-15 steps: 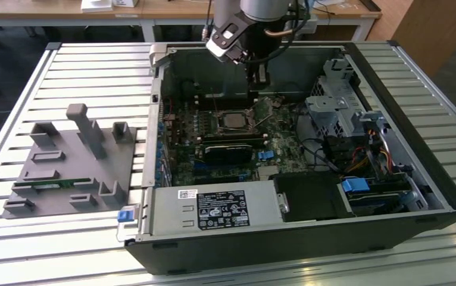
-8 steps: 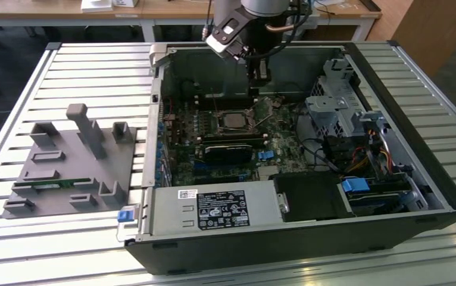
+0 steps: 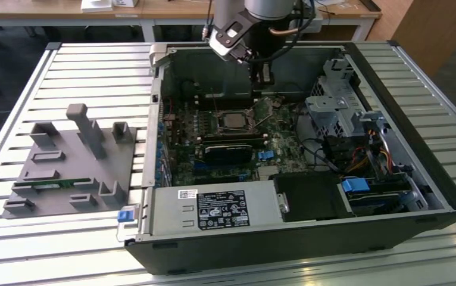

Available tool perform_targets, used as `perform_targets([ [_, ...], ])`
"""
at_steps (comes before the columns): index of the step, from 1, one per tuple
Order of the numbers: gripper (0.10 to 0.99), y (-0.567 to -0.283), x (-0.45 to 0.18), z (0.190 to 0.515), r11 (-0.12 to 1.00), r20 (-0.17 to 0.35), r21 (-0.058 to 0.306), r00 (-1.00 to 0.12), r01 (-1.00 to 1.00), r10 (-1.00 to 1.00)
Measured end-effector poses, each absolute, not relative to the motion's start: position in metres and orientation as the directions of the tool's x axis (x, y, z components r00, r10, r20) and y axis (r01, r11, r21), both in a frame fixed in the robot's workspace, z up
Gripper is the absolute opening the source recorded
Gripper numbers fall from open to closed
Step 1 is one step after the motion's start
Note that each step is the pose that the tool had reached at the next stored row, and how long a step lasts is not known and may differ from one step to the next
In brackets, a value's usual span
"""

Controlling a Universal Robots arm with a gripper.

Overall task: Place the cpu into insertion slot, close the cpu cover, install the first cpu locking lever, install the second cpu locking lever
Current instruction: 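Close the cpu cover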

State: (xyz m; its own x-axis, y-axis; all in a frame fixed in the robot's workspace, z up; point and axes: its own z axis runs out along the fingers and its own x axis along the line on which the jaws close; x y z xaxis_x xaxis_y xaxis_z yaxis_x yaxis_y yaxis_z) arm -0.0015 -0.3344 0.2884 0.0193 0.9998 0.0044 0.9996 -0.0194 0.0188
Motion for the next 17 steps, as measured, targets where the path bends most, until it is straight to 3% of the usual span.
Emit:
perform_targets([
  [17, 0.106, -0.333, 0.029, 0.272, -0.017, 0.011, 0.008, 0.016, 1.0, 1.0],
])
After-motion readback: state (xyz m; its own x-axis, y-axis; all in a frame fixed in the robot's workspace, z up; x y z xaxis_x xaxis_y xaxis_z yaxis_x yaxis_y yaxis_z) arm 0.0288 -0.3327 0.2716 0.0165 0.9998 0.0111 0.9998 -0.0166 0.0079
